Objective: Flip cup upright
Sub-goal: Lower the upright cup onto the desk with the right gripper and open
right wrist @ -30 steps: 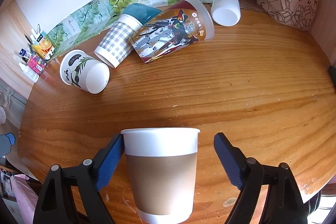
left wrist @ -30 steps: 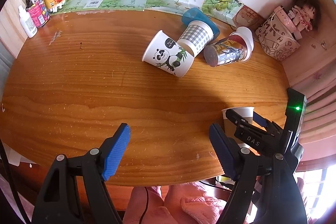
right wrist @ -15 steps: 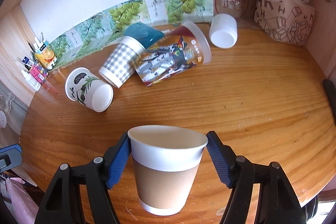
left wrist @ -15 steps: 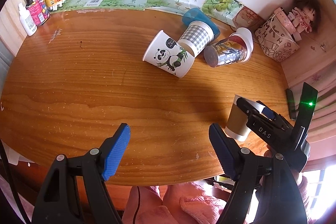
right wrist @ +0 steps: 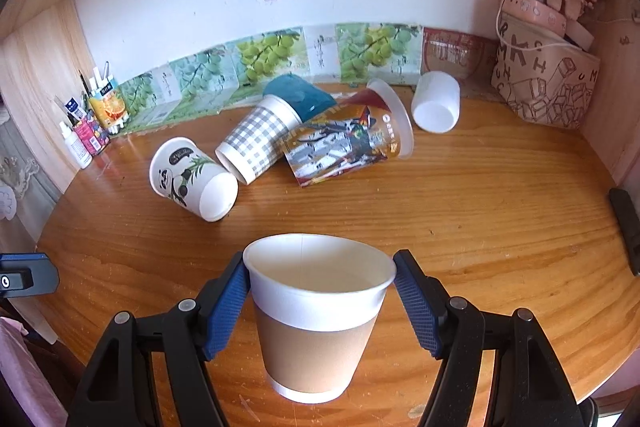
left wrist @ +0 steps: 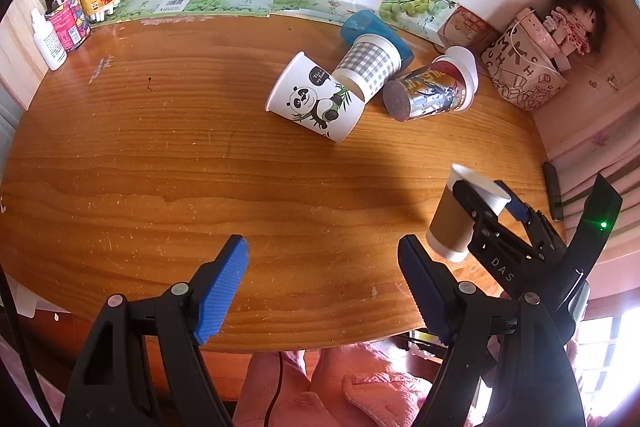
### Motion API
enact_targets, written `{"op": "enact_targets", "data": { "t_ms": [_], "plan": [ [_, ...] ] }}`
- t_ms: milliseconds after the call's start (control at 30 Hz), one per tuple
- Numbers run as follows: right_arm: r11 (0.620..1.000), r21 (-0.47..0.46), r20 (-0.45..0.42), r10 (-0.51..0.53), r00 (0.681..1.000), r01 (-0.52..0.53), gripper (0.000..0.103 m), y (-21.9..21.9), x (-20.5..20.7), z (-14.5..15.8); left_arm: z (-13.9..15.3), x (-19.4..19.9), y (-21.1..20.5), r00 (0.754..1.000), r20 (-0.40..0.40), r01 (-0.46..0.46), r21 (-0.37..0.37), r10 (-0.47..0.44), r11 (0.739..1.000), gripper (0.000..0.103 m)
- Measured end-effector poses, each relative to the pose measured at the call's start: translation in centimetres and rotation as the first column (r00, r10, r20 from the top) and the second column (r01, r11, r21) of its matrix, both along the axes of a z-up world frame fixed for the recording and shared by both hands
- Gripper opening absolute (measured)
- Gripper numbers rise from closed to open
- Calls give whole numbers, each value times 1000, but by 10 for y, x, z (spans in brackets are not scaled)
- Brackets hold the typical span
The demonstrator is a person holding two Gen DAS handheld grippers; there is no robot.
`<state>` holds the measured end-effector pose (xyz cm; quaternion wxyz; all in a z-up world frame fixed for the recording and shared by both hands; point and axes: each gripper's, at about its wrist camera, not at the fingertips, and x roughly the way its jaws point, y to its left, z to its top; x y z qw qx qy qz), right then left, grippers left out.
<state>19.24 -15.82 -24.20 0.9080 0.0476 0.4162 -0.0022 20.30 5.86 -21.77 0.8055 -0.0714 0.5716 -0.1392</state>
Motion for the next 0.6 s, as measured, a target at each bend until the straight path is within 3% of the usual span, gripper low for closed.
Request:
{"op": "enact_targets", "data": {
  "t_ms": [133, 267, 367, 600],
  "plan": [
    [999, -51, 110, -6, 994, 12, 73, 5, -4, 3, -3, -4, 1, 1000, -7, 2, 8, -2, 1000, 80],
    [985, -169, 206, 11, 978, 24, 73, 15, -5, 2, -4, -7, 4, 1000, -9, -2, 15, 3, 1000, 80],
    [973, -230, 232, 27, 972, 27, 73, 22, -4, -3, -4, -8, 7, 1000, -7, -10, 23, 10, 1000, 80],
    [972, -234, 240, 31, 970, 27, 73, 29, -7, -10, -5, -10, 14, 1000, -7, -23, 30, 23, 999, 80]
  ]
}}
